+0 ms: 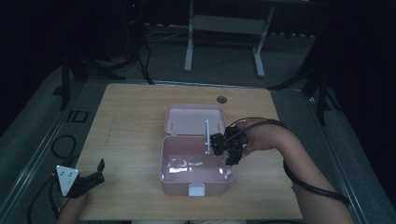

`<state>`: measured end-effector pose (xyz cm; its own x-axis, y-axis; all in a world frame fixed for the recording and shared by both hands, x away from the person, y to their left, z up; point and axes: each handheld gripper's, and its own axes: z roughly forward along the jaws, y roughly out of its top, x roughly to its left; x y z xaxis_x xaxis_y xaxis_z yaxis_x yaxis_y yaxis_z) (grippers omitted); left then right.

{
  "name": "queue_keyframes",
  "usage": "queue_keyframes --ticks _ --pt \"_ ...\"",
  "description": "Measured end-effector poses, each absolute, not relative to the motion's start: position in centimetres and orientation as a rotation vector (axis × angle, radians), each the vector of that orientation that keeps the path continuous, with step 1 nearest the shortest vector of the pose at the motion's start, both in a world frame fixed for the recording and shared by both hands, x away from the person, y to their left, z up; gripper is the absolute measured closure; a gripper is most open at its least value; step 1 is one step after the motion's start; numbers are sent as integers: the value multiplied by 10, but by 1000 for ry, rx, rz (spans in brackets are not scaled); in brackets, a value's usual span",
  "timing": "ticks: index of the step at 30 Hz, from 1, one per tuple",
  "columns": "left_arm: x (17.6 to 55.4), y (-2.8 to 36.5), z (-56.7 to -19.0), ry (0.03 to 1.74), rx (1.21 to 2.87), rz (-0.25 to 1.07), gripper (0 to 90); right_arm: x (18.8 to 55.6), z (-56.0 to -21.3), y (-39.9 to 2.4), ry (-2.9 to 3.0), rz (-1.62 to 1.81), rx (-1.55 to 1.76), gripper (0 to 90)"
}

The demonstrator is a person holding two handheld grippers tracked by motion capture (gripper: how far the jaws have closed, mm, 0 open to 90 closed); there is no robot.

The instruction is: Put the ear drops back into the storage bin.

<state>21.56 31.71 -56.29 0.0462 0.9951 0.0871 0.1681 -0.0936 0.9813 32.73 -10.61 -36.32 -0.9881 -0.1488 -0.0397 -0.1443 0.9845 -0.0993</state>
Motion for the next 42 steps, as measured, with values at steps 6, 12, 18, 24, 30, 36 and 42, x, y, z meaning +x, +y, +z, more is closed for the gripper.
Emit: queue_keyframes --ticks 6,12,18,24,30,36,42 --pt "215 317 -563 1262 1418 1161 10 325 -369 -96 3079 -156 -262 598" --pt "215 317 -563 1262 1421 1161 10 325 -382 -90 3085 -159 -283 598" --pt "216 317 -563 1261 1424 1161 10 326 -395 -88 3091 -162 -292 598" --pt "216 316 -563 1261 1426 1162 10 326 -414 -85 3100 -172 -282 599" --pt "216 317 -563 1262 1426 1161 10 328 -433 -82 3106 -188 -295 598" --pt "216 316 -563 1260 1427 1163 10 330 -450 -80 3113 -203 -290 598" --pt "216 316 -563 1260 1426 1163 10 333 -466 -77 3098 -267 -260 598"
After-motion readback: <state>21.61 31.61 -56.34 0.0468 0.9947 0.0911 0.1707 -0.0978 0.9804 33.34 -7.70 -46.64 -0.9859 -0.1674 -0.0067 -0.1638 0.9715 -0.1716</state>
